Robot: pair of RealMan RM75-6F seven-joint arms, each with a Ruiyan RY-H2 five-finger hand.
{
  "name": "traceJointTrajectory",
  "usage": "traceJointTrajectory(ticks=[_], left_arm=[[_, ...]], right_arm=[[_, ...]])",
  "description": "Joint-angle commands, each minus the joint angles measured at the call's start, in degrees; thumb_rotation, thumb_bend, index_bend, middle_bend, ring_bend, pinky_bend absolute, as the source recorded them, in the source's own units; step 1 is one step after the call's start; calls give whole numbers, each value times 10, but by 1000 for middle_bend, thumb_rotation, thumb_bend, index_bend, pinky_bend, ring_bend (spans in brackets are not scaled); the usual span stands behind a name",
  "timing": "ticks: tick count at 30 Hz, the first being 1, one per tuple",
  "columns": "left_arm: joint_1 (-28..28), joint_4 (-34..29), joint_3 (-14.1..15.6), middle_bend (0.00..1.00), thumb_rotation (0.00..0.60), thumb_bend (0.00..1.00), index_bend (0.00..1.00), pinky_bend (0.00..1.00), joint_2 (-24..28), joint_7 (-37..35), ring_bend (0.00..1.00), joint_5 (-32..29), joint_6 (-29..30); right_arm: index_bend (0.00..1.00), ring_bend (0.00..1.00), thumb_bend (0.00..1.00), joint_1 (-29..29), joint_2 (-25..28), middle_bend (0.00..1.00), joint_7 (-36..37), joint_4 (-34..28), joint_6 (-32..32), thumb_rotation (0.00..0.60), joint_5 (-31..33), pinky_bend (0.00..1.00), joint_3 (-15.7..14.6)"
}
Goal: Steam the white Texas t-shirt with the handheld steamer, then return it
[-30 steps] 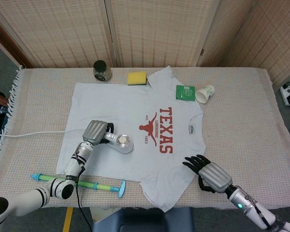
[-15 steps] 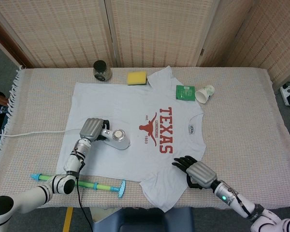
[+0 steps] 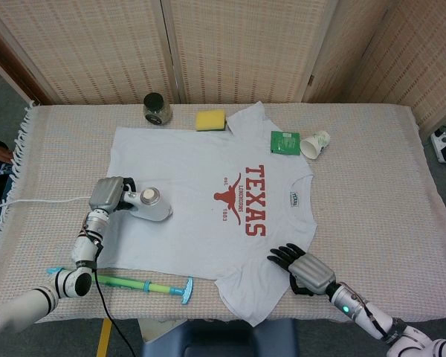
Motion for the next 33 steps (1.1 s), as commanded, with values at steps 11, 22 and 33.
traceJointTrajectory(ticks=[11, 22, 33], left_arm=[[-33, -59, -8, 1000, 600, 672, 925, 833, -40, 30, 901, 64, 71], [-85, 130, -2, 1000, 600, 670, 926, 832, -164, 33, 900, 94, 82], [-68, 280, -4, 1000, 600, 665, 926, 832, -194, -9, 897, 73, 37]], right_arm=[[0, 0, 1000, -1, 2, 0, 1, 1, 13, 372, 5, 0, -11], [0, 0, 1000, 0, -2, 0, -15, -10, 14, 375, 17, 0, -11], [0, 0, 1000, 5, -6, 0, -19, -13, 11, 376, 23, 0, -12]])
